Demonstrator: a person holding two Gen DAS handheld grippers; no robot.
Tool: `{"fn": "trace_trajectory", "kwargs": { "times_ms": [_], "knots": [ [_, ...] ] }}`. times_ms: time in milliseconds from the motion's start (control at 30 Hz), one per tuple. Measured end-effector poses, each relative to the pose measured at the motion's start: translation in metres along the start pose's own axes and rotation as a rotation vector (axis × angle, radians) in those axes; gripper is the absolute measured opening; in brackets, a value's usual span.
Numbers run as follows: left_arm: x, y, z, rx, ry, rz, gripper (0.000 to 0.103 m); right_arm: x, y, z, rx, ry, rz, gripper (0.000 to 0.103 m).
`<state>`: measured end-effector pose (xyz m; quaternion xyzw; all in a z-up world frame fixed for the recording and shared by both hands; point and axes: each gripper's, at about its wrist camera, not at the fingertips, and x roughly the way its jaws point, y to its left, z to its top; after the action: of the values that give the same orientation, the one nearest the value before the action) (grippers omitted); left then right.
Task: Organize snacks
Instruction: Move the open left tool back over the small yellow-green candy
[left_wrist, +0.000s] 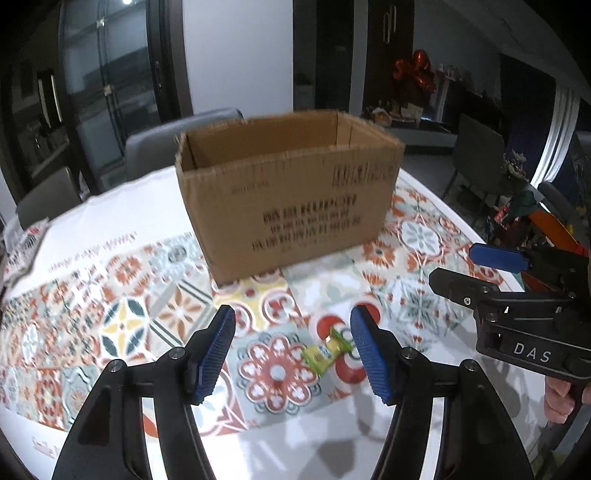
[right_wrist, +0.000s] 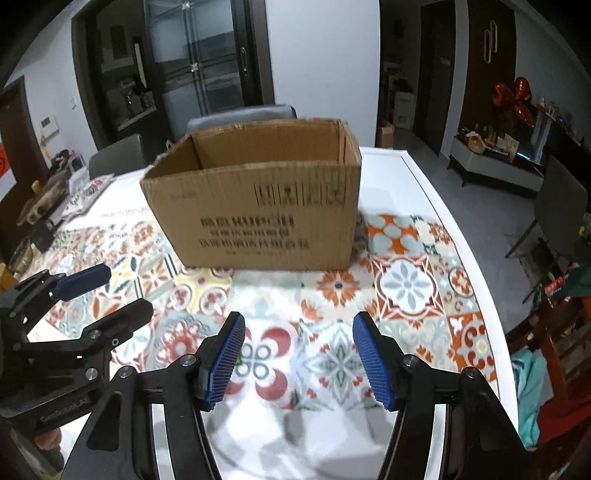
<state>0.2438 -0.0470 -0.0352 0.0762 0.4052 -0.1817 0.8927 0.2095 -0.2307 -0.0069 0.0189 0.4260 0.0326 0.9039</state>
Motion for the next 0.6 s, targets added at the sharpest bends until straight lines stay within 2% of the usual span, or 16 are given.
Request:
{"fn": "trace_trajectory", "kwargs": {
  "times_ms": [300, 600],
  "knots": [
    [0.032, -0.004, -0.024, 0.015, 0.082, -0.035, 0.062, 0.028, -0.006, -0.029, 0.040, 0.099, -0.003, 0.062],
    [0.063, -0.013, -0.034, 0.041, 0.158, -0.077, 0.059, 0.044, -0.014, -0.046, 0.066, 0.150, -0.042, 0.062]
  ]
}}
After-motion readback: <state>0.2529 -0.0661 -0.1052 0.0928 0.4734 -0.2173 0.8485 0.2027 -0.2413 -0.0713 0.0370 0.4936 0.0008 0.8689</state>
